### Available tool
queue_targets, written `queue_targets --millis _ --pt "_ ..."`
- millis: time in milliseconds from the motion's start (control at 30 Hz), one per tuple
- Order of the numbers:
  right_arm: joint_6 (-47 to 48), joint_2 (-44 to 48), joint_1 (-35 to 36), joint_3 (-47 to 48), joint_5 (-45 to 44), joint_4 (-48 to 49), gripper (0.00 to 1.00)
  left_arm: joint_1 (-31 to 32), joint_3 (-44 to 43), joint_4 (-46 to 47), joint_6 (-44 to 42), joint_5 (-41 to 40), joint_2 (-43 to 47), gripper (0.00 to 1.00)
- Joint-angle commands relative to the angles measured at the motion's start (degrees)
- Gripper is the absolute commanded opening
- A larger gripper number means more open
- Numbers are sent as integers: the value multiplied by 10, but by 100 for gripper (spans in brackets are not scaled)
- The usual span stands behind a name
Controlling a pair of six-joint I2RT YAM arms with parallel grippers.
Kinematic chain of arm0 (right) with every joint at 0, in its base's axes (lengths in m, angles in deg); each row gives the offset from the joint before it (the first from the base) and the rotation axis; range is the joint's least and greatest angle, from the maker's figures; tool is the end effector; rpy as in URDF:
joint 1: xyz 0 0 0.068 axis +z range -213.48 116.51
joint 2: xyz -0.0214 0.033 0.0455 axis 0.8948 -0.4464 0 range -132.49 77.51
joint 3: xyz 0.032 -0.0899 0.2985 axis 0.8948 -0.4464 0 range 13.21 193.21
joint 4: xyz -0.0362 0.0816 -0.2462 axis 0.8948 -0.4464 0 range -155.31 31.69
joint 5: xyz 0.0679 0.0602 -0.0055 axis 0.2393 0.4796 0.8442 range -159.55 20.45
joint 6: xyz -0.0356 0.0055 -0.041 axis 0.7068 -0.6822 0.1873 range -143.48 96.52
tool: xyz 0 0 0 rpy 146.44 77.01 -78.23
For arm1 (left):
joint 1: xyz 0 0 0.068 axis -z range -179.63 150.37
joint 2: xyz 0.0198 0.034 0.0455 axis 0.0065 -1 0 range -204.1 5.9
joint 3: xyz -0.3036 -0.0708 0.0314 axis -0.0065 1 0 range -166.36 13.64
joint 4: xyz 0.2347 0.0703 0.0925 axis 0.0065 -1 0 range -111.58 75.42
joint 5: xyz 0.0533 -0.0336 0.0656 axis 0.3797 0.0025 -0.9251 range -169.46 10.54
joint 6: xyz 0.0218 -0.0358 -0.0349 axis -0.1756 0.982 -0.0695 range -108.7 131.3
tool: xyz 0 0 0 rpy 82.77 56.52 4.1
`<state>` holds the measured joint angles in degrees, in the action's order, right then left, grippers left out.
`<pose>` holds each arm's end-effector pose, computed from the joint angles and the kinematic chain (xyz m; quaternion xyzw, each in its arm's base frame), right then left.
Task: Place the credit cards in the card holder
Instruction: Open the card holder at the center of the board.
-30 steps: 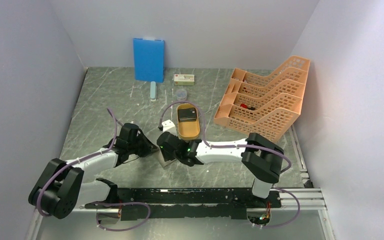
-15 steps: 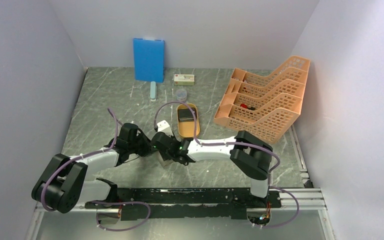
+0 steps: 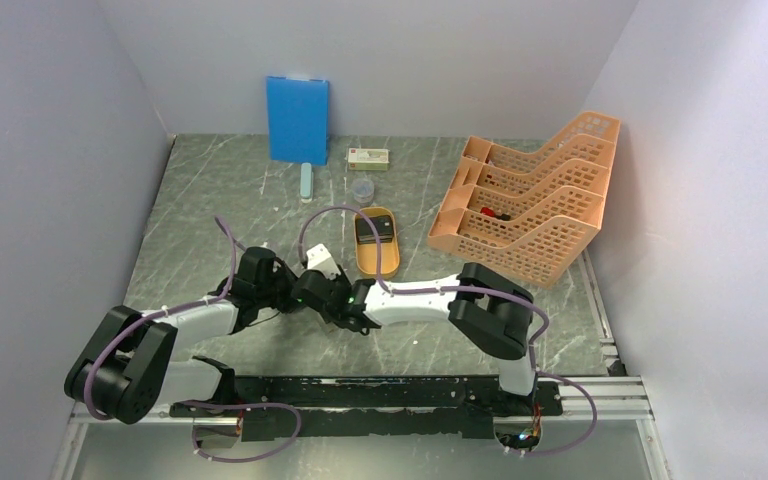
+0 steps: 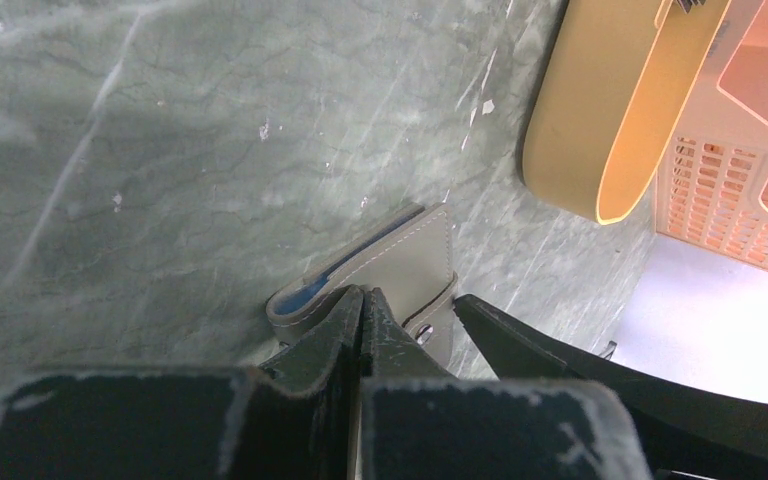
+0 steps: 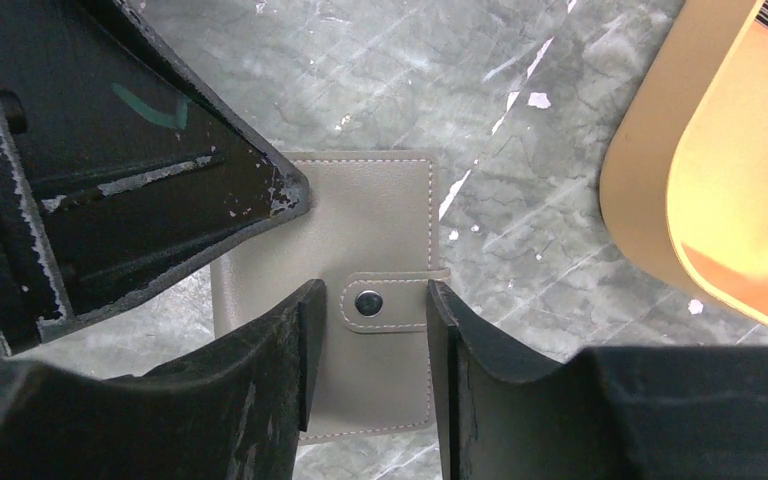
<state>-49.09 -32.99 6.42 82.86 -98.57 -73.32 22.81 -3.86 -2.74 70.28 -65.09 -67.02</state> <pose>0.1579 0.3803 0.1969 -0.2808 0.8849 0.0494 0.3683 0.1797 -0.0842 0.1622 -0.2391 0.8813 -0.3422 0.2214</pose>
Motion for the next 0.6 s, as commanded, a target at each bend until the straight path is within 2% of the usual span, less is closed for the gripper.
queue_targets --millis 0,267,567 --pt "1 -23 2 -1 -31 -27 44 -5 18 -22 -12 -12 -9 5" --pt "2 -23 4 -8 -44 -33 32 -6 20 -20 -13 -12 -12 5" --pt "-4 -20 4 -12 -45 -38 7 -7 22 -19 -13 -14 -16 5"
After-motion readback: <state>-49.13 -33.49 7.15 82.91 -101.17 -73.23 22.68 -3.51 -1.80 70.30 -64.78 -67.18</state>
